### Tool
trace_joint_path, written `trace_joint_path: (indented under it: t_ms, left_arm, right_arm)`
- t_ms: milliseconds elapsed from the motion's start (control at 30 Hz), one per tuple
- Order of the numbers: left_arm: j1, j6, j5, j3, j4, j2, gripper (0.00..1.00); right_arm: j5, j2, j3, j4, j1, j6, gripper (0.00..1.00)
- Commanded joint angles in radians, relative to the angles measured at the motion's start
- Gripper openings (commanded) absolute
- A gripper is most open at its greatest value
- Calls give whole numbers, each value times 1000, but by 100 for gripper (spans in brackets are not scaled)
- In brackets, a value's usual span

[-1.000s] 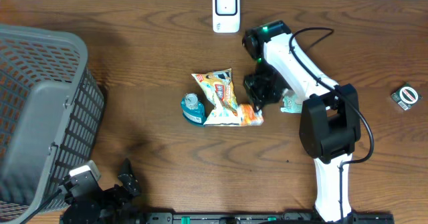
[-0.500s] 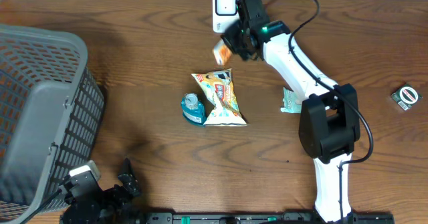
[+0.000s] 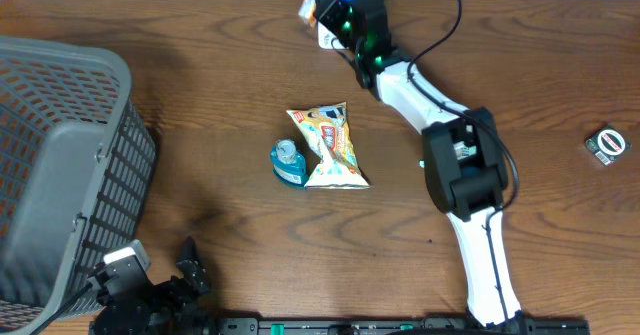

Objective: Scan the item barcode
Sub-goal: 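Lift the Kleenex pack up to the scanner with the right gripper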

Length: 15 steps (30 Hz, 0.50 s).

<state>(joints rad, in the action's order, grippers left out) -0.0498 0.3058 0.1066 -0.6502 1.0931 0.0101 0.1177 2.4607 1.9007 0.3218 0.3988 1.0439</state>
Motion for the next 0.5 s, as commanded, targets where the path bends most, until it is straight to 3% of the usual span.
trace_joint_path:
  t_ms: [0,267,467]
  left_arm:
    - [-4,-16,-2,-6,-2,-6,99]
    - [-4,-16,-2,-6,-2,-6,99]
    - [-4,-16,-2,-6,-2,-6,99]
  right_arm:
    - [-75,27,-1,39,-23,-26,1]
    - [-38,-27,0,35,-40,-180,1]
    - [-47,-142,-1,-244,-102,-285,1]
